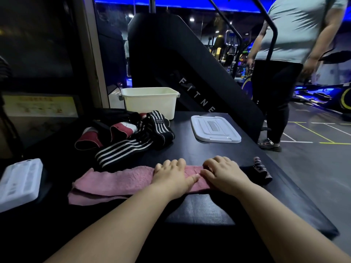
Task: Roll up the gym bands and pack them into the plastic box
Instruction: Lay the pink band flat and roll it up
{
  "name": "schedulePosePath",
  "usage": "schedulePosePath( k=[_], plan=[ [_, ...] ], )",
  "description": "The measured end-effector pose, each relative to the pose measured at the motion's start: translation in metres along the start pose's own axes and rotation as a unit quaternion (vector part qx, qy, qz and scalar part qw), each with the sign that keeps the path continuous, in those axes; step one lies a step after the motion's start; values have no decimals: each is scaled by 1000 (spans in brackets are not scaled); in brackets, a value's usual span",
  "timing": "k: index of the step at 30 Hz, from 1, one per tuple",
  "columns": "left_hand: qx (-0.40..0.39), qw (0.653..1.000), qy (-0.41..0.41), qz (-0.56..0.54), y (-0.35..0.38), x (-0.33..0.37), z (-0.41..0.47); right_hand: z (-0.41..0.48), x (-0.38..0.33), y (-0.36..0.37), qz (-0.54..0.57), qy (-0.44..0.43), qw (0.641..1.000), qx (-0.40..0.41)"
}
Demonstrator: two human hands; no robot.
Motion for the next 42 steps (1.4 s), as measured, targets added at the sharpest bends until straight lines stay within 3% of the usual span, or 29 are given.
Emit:
schedulePosePath(
  k=[12,25,29,32,42],
  plan=[
    [15,997,68,35,-8,-9,-10,-5,8,-7,-33,-23,999,25],
    [16,997,67,-15,-5,-29,-25,-13,33,-16,-47,-6,999,0],
    [29,998,62,-8,-5,-27,-26,-10,2,-27,23,-64,998,1],
    [35,998,56,-10,-5,-28,-27,-17,-29,-21,58,-108,990,-65],
    [-57,993,94,-40,-14,-77,-42,-20,-25,-6,25,-122,989,-80]
  ],
)
Point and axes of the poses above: each hand's wrist, its own z-axis towards the middle knuckle, its own y-axis out of the palm, x = y × z, the point moved 3 cm from there along z, towards the middle knuckle, and after that the axes turned 1 degree about y, right-handed, at the moved point
